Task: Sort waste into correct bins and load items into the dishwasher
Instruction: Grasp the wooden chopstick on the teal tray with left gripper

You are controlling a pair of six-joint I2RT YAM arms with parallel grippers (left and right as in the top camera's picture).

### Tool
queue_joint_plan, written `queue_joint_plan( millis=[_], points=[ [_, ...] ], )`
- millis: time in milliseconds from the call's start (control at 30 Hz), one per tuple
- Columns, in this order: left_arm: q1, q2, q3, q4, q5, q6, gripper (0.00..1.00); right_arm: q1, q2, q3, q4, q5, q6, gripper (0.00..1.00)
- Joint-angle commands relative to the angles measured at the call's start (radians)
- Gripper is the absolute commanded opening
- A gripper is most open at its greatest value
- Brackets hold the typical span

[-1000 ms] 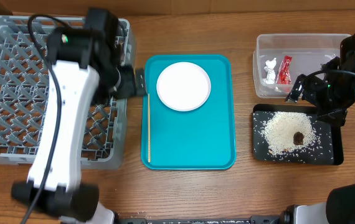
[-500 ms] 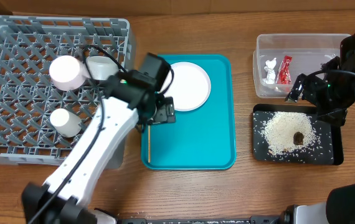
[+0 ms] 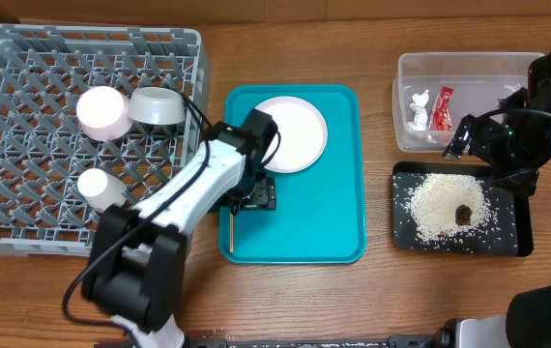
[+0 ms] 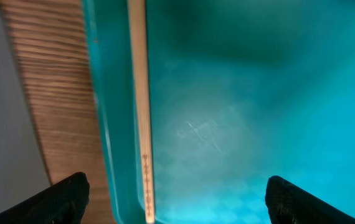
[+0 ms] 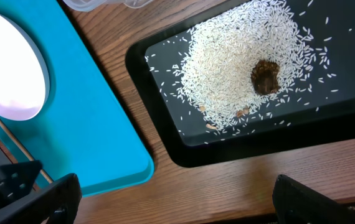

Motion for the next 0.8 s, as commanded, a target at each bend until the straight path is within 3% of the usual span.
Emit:
queue_joint_plan(
  millis=[0, 100, 333, 467, 633, 700, 767],
  points=[
    [-0.009, 0.066, -0.008, 0.008, 0.029, 0.056, 0.92, -0.002, -0.010, 0.008, 0.005, 0.006, -0.008, 1.00],
    [-0.009, 0.103, -0.008, 0.045, 0.118, 0.140, 0.90, -0.002, -0.010, 0.008, 0.008, 0.006, -0.007, 1.00],
    [-0.011, 0.143, -0.008, 0.058, 0.125, 0.146, 0.88, -0.002, -0.010, 0.008, 0.008, 0.006, -0.007, 1.00],
    [-0.011, 0.145, -0.013, 0.054, 0.120, 0.146, 0.66, -0.002, -0.010, 0.008, 0.008, 0.006, -0.007, 1.00],
    [-0.011, 0.145, -0.013, 0.039, 0.120, 0.146, 0.27, -0.002, -0.010, 0.008, 0.008, 0.006, -0.007, 1.00],
    [-0.011, 0.145, -0.013, 0.039, 0.120, 0.146, 0.18, -0.002, -0.010, 0.008, 0.008, 0.006, -0.007, 1.00],
    [-0.011, 0.145, -0.013, 0.039, 0.120, 0.146, 0.15, -0.002, -0.010, 0.008, 0.007, 0.006, -0.007, 1.00]
  ],
)
